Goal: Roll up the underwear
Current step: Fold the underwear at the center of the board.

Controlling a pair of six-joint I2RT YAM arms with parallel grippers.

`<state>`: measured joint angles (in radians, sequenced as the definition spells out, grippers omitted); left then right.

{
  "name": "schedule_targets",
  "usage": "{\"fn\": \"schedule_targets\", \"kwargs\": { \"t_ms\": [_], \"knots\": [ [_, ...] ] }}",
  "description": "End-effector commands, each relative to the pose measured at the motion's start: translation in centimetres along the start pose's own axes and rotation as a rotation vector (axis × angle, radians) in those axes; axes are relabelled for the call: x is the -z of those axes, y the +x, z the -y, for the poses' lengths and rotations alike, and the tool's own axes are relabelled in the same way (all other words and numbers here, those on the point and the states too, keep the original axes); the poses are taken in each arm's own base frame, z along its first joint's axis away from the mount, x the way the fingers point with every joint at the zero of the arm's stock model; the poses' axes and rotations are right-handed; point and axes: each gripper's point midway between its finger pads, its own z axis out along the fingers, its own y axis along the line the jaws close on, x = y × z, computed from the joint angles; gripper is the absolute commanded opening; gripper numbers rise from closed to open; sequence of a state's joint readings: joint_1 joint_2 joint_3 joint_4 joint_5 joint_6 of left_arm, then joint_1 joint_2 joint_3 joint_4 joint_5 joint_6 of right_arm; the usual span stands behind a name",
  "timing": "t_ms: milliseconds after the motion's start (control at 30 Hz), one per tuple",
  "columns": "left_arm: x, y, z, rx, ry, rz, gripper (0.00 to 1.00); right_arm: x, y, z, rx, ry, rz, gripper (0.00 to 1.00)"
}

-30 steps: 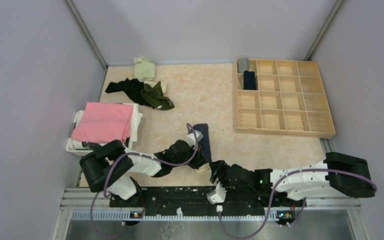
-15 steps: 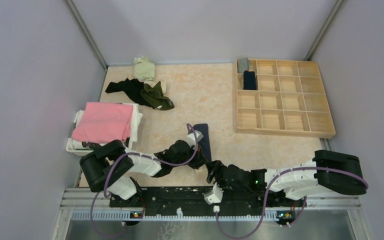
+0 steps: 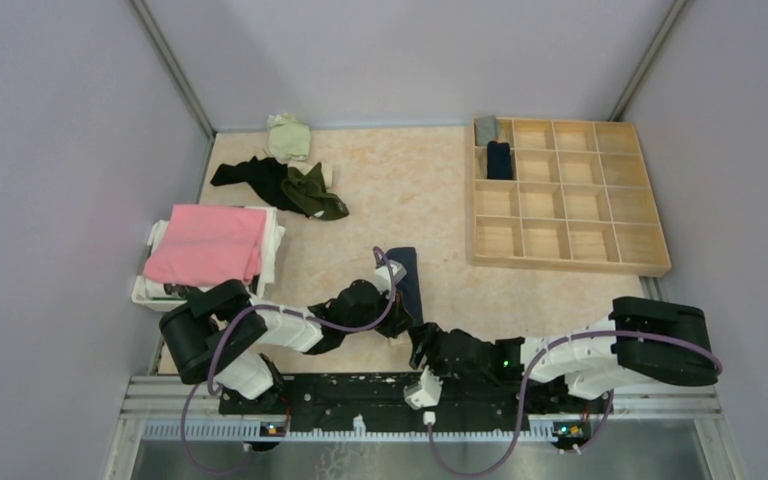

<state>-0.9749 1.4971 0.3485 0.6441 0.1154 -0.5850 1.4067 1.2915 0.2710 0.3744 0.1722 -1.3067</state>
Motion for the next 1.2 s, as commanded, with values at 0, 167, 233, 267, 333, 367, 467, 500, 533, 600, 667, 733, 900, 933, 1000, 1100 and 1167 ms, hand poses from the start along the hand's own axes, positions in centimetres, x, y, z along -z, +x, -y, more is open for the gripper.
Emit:
{"fn": "schedule_targets", "kwargs": {
  "t_ms": [0, 167, 233, 267, 333, 367, 467, 500, 533, 600, 667, 733, 900, 933, 1000, 1100, 1167],
  "knots": [
    [-0.2, 0.2, -0.3, -0.008, -0.006, -0.007, 0.0, -0.4, 0.2, -1.6, 0.014, -0.077, -0.011, 0.6],
    [-0.3, 0.2, -0.3, -0.006, -0.005, -0.008, 0.0, -0.8, 0.6, -2.1, 0.001, -0.095, -0.028, 0.51],
    [-0.2, 0.2, -0.3, -0.006, -0.005, -0.007, 0.0, -0.9, 1.0, -2.2, -0.015, -0.096, -0.036, 0.44],
    [-0.2, 0.3, -0.3, -0.006, -0.005, -0.007, 0.0, -0.9, 1.0, -2.2, -0.023, -0.094, -0.037, 0.41],
    [-0.2, 0.3, -0.3, -0.007, -0.003, -0.01, 0.0, -0.9, 1.2, -2.0, -0.037, -0.086, -0.041, 0.35],
    [-0.3, 0.3, -0.3, -0.008, -0.003, -0.01, 0.0, -0.9, 1.3, -2.0, -0.045, -0.083, -0.046, 0.34],
    [-0.3, 0.4, -0.2, -0.01, 0.002, -0.011, 0.0, -0.9, 1.7, -1.8, -0.064, -0.074, -0.056, 0.27],
    [-0.3, 0.4, -0.2, -0.009, 0.003, -0.011, 0.0, -0.9, 1.8, -1.7, -0.072, -0.067, -0.059, 0.23],
    [-0.3, 0.3, -0.2, -0.009, 0.004, -0.01, 0.0, -0.9, 1.9, -1.5, -0.079, -0.061, -0.058, 0.2],
    [-0.3, 0.3, -0.1, -0.01, 0.007, -0.008, 0.0, -1.0, 2.0, -1.1, -0.097, -0.043, -0.059, 0.13],
    [-0.3, 0.1, 0.0, -0.013, 0.009, -0.003, 0.0, -0.9, 2.1, -0.4, -0.113, -0.019, -0.059, 0.09],
    [0.0, -0.3, 0.0, -0.018, 0.004, 0.012, 0.0, -0.9, 2.0, 0.2, -0.127, 0.007, -0.051, 0.05],
    [1.5, -3.6, 0.9, -0.033, -0.008, 0.094, 0.0, -0.5, 0.9, 1.7, -0.203, 0.039, 0.014, 0.0],
    [1.9, -4.4, 1.0, -0.04, -0.019, 0.116, 0.0, -0.4, 0.5, 2.0, -0.226, 0.041, 0.035, 0.0],
    [2.9, -6.0, 1.2, -0.052, -0.044, 0.157, 0.0, -0.2, -0.4, 2.7, -0.284, 0.048, 0.076, 0.0],
    [4.5, -7.9, 0.7, -0.065, -0.095, 0.23, 0.02, 0.0, -1.4, 3.0, -0.364, 0.035, 0.12, 0.0],
    [5.3, -8.2, 0.6, -0.072, -0.103, 0.251, 0.03, 0.1, -1.7, 3.3, -0.441, 0.031, 0.127, 0.0]
  ]
}}
